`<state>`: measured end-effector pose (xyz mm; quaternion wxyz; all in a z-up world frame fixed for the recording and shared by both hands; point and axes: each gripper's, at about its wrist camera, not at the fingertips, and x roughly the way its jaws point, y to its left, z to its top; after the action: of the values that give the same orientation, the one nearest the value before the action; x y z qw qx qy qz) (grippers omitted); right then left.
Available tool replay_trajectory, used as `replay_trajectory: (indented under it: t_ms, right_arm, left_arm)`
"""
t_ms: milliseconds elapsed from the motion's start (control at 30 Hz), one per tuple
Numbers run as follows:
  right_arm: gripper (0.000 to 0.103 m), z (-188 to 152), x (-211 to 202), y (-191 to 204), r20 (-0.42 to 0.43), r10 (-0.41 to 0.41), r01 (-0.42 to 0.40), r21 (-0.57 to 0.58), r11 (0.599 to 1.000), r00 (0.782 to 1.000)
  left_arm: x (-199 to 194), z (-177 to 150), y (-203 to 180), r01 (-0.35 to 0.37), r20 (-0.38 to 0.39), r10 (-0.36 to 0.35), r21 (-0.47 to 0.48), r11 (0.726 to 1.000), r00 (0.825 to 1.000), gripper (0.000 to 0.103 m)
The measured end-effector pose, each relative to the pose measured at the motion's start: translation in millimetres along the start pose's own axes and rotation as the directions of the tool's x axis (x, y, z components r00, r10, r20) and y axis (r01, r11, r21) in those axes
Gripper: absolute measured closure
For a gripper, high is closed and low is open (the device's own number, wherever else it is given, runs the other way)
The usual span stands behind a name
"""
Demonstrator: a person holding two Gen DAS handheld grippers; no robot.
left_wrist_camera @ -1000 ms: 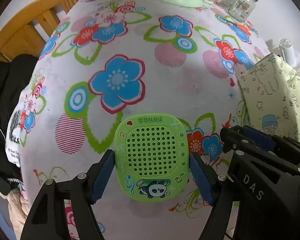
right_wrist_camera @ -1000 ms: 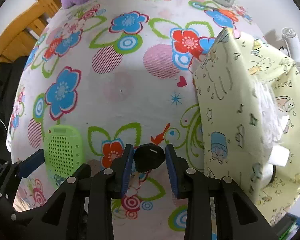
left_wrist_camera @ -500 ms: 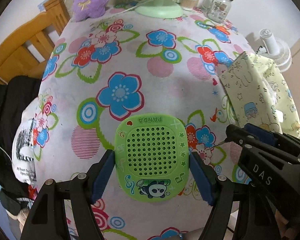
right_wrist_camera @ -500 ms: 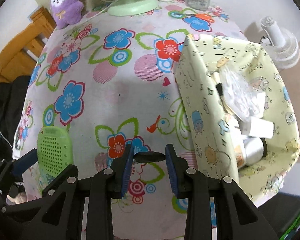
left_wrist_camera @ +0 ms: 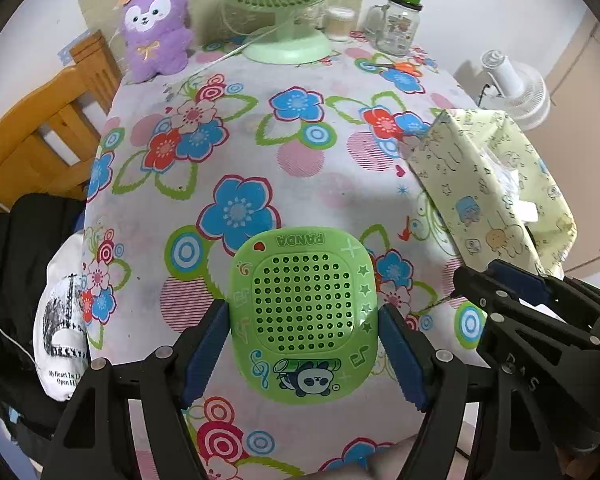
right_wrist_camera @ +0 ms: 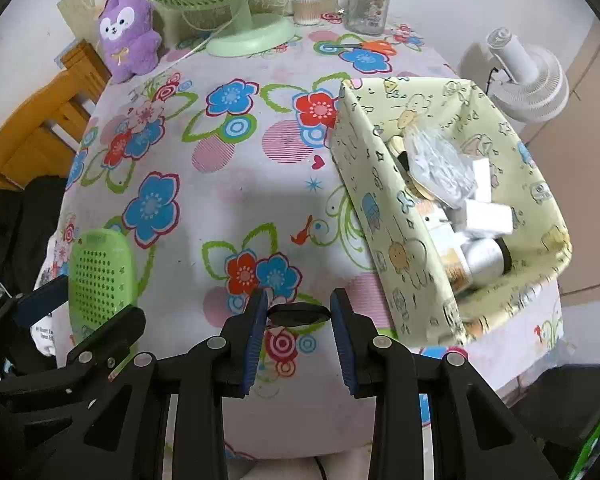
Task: Organize rigid objects
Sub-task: 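Close left tool on the green speaker and lift it while right tool lifts the fob, then carry the green speaker in left tool while right tool carries the fob to the basket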
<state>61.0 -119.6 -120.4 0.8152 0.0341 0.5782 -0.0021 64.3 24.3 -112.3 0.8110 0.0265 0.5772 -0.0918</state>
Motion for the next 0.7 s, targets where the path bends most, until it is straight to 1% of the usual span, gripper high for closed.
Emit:
replay_trajectory:
  t_ms: [233, 400, 567, 700]
  right_arm:
    - [0.068, -13, -21, -2, 0.028, -0.012, 0.012, 0.006, 1.000, 1.000]
    - [0.068, -16, -32, -11, 0.048, -0.015, 0.014, 0.012, 1.000, 0.999]
    - [0.067, -12, -38, -23, 0.066, -0.005, 0.005, 0.003, 1.000, 0.998]
    - [0.067, -4, -40, -34, 0.071, 0.007, -0.005, -0.033, 0.999, 0.997]
  left_arm:
    - [-9, -1, -8, 0.013, 0.024, -0.014, 0.039, 0.999, 1.000, 0.026]
    - [-14, 1, -19, 0.015, 0.041, -0.017, 0.056, 0.998, 0.999, 0.026]
    - [-18, 6, -32, 0.003, 0.062, -0.007, 0.054, 0.999, 0.998, 0.026]
    - [-20, 11, -44, -0.016, 0.073, 0.014, 0.031, 0.999, 0.997, 0.026]
